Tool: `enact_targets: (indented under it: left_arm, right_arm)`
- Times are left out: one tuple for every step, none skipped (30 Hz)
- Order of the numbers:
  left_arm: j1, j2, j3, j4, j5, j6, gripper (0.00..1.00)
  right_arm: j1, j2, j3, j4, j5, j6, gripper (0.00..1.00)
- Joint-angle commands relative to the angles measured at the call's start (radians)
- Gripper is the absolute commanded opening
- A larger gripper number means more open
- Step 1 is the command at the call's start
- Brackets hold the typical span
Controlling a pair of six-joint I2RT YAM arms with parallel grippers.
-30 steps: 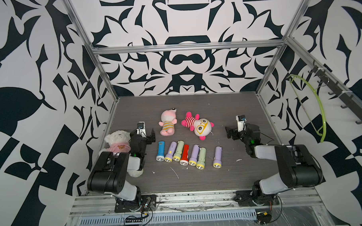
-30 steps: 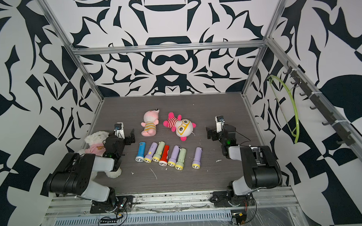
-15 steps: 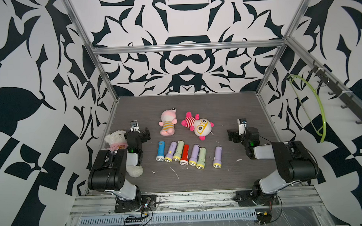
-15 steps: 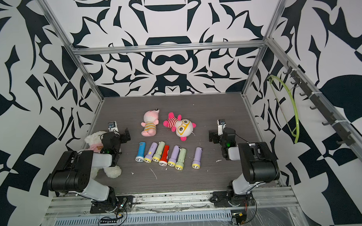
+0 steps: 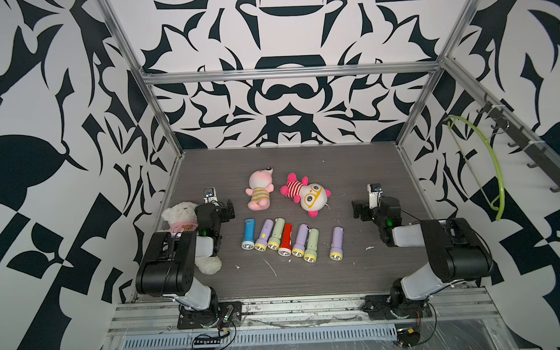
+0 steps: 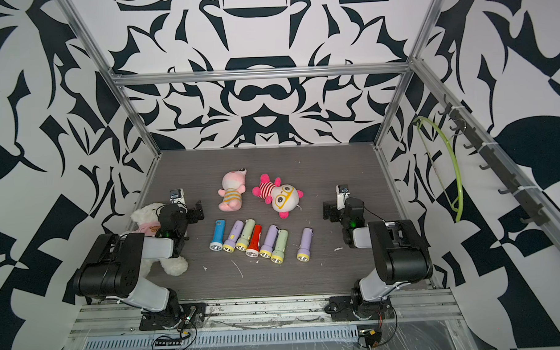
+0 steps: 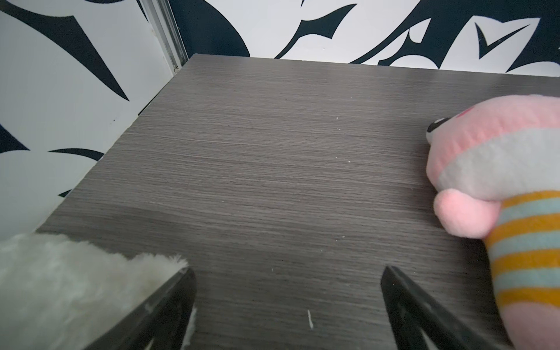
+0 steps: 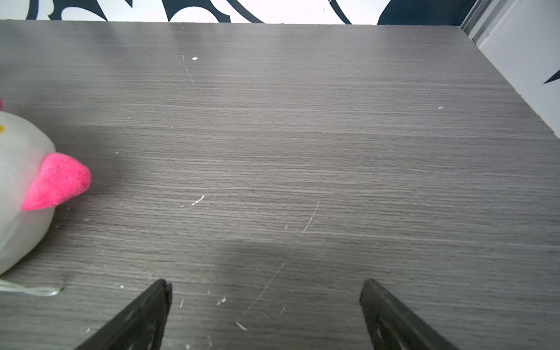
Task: Close the plug at the bottom of the flashlight
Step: Reset both arms
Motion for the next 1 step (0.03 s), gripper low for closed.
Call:
enact_targets:
  left_arm:
    - [0.006,-0.005,0.02,-0.005,0.017,-0.005,0.99]
  right_arm:
    - [0.001,-0.023,0.008,0.041,0.011,0.006,1.0]
